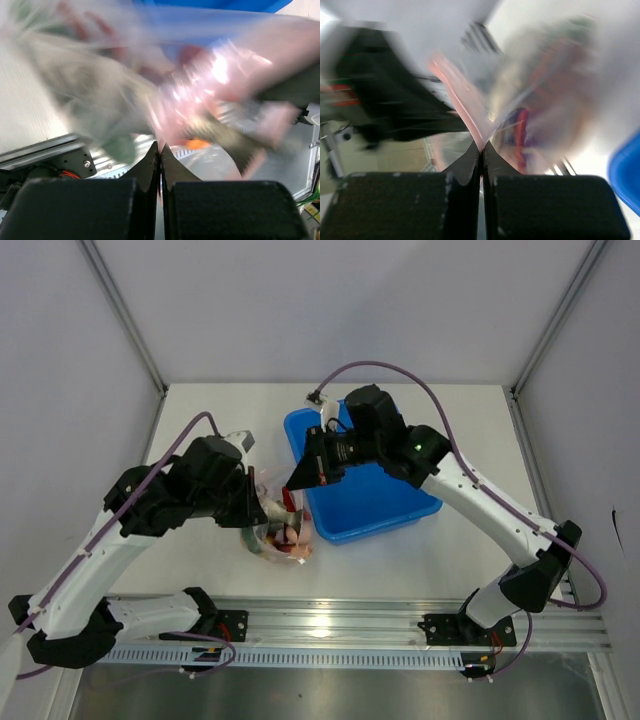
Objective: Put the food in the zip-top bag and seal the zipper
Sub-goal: Adjust the zipper food storage bag at the center of the board.
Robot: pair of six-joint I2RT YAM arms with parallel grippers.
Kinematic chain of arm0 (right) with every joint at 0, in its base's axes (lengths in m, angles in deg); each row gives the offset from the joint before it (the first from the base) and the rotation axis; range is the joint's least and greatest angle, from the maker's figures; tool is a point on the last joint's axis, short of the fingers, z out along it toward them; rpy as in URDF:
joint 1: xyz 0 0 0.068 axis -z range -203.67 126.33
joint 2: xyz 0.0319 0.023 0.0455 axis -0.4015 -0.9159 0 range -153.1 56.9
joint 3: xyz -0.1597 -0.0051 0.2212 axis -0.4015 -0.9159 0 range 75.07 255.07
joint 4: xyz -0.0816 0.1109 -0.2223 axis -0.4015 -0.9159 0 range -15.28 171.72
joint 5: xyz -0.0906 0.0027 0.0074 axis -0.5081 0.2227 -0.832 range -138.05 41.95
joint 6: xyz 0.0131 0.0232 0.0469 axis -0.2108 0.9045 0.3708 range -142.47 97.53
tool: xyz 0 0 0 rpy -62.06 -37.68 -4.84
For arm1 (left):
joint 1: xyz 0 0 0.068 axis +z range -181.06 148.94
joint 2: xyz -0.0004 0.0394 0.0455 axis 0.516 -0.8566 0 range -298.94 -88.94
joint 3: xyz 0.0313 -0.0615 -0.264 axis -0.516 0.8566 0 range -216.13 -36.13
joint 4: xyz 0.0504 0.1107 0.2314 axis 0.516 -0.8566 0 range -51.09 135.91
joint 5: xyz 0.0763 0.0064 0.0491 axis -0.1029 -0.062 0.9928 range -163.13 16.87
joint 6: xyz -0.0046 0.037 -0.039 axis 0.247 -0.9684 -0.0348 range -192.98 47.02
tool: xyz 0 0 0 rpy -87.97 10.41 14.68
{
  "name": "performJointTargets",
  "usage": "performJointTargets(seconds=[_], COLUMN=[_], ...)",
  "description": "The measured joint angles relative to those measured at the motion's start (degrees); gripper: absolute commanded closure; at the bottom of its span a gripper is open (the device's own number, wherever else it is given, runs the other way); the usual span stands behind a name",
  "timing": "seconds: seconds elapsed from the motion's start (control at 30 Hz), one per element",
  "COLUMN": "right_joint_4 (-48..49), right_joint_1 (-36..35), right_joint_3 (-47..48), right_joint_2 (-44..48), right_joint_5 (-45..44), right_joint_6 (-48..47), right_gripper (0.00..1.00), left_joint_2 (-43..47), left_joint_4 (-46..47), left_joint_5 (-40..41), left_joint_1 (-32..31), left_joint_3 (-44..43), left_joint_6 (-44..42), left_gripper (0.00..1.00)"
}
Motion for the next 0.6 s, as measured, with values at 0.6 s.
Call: performJointTargets(seconds=[0.6], right_joint_4=[-9.8], right_joint_1=[-2.5], right_joint_3=[-0.5], right_joint_2=[-9.1], right_joint_5=[-2.3], right_joint_6=[-3.6], right_gripper=[1.00], left_joint_2=[4.4], left_joint_4=[-1.3], left_joint_5=[3.3], left_joint_1=[1.2], left_joint_3=[6.8], left_joint_6=[4.0], left_gripper=[0.99])
